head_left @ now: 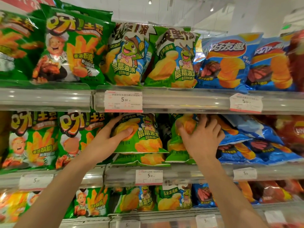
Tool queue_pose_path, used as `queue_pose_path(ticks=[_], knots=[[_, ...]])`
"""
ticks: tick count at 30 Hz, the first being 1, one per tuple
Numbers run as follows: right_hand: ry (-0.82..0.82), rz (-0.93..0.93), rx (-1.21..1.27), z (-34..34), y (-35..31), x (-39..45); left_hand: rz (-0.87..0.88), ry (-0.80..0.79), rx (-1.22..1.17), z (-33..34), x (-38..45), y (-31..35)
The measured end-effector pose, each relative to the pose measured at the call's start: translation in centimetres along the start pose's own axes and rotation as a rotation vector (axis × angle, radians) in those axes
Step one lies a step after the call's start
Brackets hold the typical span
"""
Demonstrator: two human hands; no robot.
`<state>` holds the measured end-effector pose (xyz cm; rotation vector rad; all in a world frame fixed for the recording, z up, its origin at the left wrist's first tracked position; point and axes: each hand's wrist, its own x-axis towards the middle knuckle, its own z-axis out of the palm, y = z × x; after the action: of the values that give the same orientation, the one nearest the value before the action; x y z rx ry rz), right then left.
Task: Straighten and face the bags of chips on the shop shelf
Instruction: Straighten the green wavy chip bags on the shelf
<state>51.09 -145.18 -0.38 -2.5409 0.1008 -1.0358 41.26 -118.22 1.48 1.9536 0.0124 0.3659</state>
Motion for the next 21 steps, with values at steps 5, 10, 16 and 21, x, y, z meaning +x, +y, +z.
queue_pose_path(ticks=[5, 10, 16, 21], knots=[[0.004, -0.174, -0.027, -0.4, -0.2, 0.1, -0.034, 0.014, -0.003, 0.3, 0.0, 0.8], [-0.05, -0.317, -0.062, 0.1, 0.5, -0.5, -0.086, 0.011, 0.022, 0.5, 0.2, 1.0], [-0.114, -0.27, -0.076, -0.2, 1.3, 0.4, -0.15, 0.005, 0.05, 0.3, 0.1, 1.1], [-0.029, -0.372, 0.109, -2.2, 0.5, -0.9, -0.188, 0.037, -0.003, 0.9, -0.4, 2.2]])
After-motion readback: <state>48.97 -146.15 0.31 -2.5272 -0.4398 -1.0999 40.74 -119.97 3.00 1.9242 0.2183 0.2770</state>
